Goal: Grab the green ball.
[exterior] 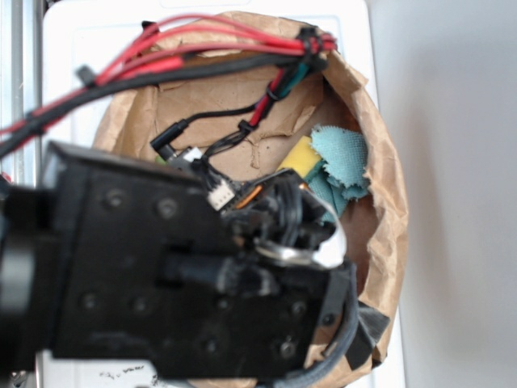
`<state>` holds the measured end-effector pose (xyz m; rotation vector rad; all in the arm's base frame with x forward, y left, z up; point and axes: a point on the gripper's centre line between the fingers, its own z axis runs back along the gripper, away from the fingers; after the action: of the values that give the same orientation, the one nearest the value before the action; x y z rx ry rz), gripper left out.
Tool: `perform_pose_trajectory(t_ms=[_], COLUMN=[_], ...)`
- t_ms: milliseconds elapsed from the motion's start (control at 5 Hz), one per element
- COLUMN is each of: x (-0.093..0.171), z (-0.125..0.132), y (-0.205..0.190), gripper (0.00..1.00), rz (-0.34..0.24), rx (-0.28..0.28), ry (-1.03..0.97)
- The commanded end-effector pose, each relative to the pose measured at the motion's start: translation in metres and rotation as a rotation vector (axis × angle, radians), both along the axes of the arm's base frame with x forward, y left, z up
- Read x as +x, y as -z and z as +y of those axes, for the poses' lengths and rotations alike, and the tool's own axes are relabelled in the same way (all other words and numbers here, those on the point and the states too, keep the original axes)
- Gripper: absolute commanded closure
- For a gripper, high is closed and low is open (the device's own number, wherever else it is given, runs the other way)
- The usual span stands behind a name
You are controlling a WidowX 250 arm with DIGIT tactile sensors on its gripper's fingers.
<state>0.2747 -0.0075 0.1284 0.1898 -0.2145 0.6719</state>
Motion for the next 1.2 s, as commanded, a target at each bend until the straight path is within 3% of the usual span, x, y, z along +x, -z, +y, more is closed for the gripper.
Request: perform_pose_trajectory(t_ms=[0,200,400,600,800,1000], x=[0.003,0.003,-0.004,0.000,0.003,0.005], z=[0.003,0.003,0.013,0.025,0.031,0.034], y=[-0.020,-0.020,-0.019,-0.025,-0.020,-0.025], gripper=[0.00,0.00,0.00,0.00,0.00,0.00], rz=[-0.056,-0.056,-0.089,-0.137,-0.214,-0.213], rx=[-0.008,-0.008,-0.075,-0.201,-0.271,-0.322], ry=[0.005,0.005,0.013,0.009,0.009,0.010])
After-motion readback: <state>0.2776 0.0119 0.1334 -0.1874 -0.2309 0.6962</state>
